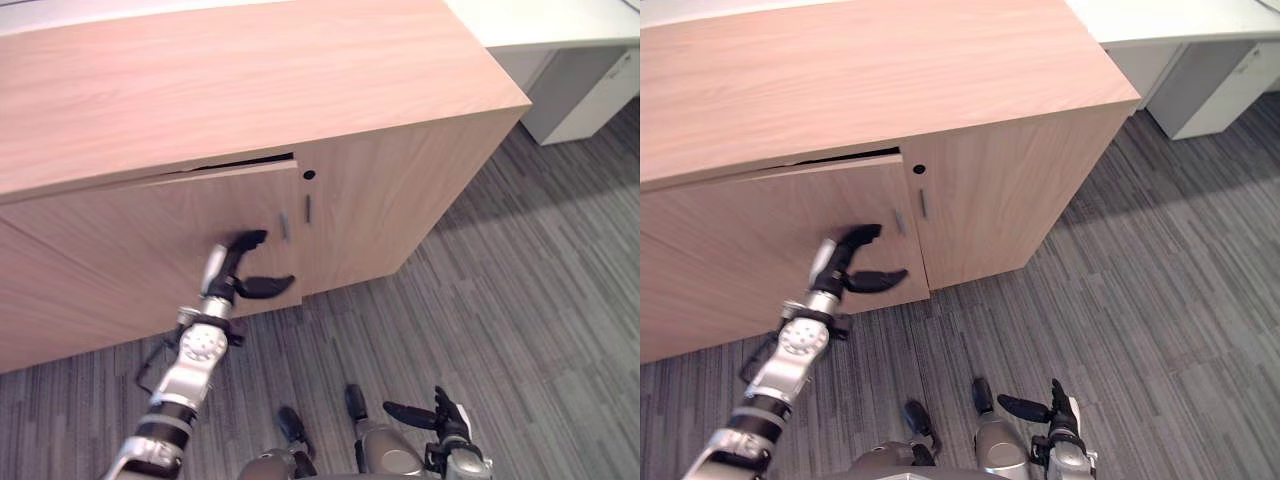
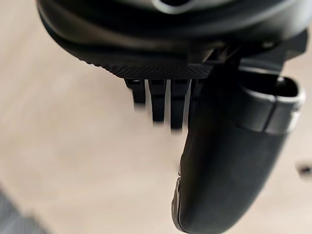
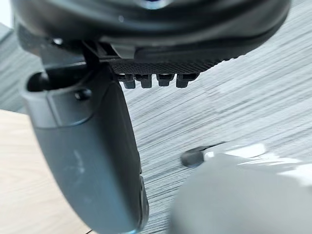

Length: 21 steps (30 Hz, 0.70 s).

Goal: Walk over to the cabinet, pick up the folder, carry it to the office cabinet, place the folder inside the office cabinet, then close the office cabinet door

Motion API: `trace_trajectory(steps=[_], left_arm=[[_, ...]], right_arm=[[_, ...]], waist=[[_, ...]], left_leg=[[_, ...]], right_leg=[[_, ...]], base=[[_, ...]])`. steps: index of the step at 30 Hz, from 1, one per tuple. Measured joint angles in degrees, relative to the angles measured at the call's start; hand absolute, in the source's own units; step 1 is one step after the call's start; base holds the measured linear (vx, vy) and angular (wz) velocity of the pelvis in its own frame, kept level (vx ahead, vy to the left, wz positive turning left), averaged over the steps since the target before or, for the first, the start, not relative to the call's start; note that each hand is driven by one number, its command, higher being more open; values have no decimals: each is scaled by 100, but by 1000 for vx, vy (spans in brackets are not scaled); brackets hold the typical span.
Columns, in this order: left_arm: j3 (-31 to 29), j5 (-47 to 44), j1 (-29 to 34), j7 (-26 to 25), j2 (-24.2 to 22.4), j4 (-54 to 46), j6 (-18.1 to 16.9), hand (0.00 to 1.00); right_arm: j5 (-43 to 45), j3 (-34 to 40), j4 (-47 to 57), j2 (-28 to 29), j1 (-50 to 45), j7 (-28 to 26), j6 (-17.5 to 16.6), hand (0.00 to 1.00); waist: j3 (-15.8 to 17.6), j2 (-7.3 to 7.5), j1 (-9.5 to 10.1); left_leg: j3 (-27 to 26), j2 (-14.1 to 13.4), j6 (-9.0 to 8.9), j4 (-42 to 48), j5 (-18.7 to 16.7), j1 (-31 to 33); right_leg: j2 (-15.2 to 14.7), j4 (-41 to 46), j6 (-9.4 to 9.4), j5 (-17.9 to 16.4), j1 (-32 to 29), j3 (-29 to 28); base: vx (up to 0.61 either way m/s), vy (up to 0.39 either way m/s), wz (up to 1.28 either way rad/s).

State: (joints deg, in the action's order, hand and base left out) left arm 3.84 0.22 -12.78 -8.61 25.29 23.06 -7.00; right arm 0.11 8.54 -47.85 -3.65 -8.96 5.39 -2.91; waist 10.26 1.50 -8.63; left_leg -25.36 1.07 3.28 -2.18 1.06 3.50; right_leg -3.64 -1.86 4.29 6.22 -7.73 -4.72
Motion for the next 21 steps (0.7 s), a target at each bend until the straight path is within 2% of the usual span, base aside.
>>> trace_trajectory(steps=[4,7,10,12,14,16,18,21], left_arm=[[-80,168,-42,0,86,295,3,100],[-267,169,114,-74,-14,325,9,100],[-402,91,750,-123,-450,-174,0,100],[-395,-44,1532,-74,-1020,-556,-75,100],[-386,-138,1964,25,-1322,-511,-98,100],[-384,-135,2491,167,-1588,-168,-81,100],[-405,-114,2699,282,-1659,538,-32,100],[-550,-10,2752,367,-1726,1214,62,100]], right_arm=[[4,-8,2,-52,-10,-73,-38,100],[22,-21,2,-95,-21,-78,-51,100],[20,-11,2,-119,-49,-60,-51,100],[-15,-4,0,-155,-56,-44,-38,100],[-30,0,3,-162,-37,-36,-37,100],[-32,3,6,-161,49,-14,-34,100],[-40,8,12,-161,151,6,-32,100],[-49,9,71,-161,188,8,-32,100]], waist=[[-49,-97,1],[-74,-158,44],[-101,-201,110],[-128,-244,202],[-135,-247,288],[-147,-245,367],[-157,-244,460],[-171,-238,482]], left_leg=[[143,-50,-32,-117,78,-53],[249,-37,-40,-274,201,-122],[351,-37,-47,-289,236,-133],[427,-26,-59,-316,233,-137],[438,-27,-70,-317,226,-165],[458,-27,-79,-317,220,-167],[469,-25,-80,-317,218,-191],[524,-16,-93,-317,206,-248]], right_leg=[[67,1,-43,-27,51,147],[75,16,-117,-76,95,259],[73,95,-172,-134,98,344],[58,113,-177,-190,126,389],[56,105,-174,-224,159,399],[52,93,-154,-269,176,422],[47,67,-142,-265,220,438],[35,30,-117,-271,324,493]], base=[[62,-116,12],[-41,-58,17],[-54,-28,18],[-53,-17,17],[-29,-12,7],[-25,-21,5],[-12,-17,5],[3,-7,8]])
